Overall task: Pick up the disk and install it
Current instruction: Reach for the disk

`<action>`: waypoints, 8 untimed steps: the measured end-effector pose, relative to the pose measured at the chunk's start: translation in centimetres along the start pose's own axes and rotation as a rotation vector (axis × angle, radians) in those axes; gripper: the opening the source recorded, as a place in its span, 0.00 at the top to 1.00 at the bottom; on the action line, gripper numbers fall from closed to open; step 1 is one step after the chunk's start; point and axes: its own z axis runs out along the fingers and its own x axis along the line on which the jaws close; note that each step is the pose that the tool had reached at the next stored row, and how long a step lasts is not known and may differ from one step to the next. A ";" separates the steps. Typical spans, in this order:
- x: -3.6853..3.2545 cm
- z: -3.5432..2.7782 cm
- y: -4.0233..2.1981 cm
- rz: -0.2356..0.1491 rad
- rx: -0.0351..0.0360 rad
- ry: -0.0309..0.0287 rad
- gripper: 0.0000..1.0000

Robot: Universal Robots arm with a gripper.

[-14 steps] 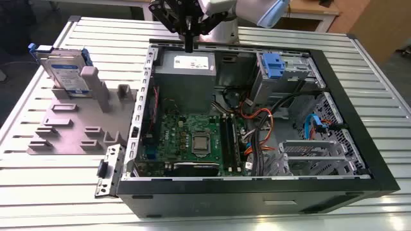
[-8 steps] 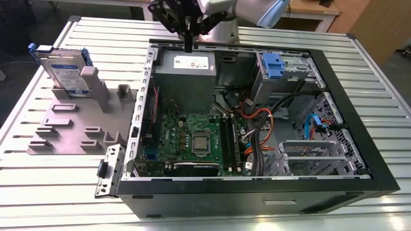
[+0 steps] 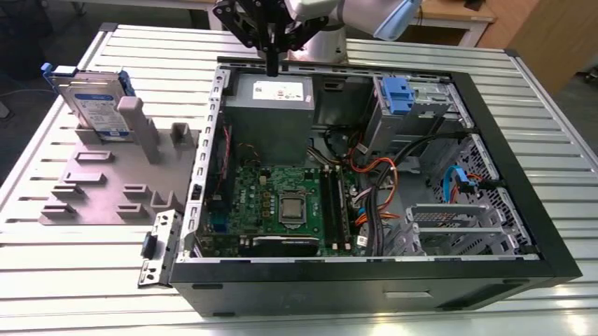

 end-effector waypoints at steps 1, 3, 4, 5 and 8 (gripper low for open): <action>0.03 0.00 0.00 0.000 0.0000 0.0000 0.89; 0.12 0.00 -0.01 0.000 0.0000 0.0000 0.89; 0.20 -0.01 -0.02 0.000 0.0000 0.0000 0.89; 0.28 -0.01 0.00 0.000 0.0000 0.0000 0.89; 0.54 -0.01 0.04 0.000 0.0000 0.0000 0.89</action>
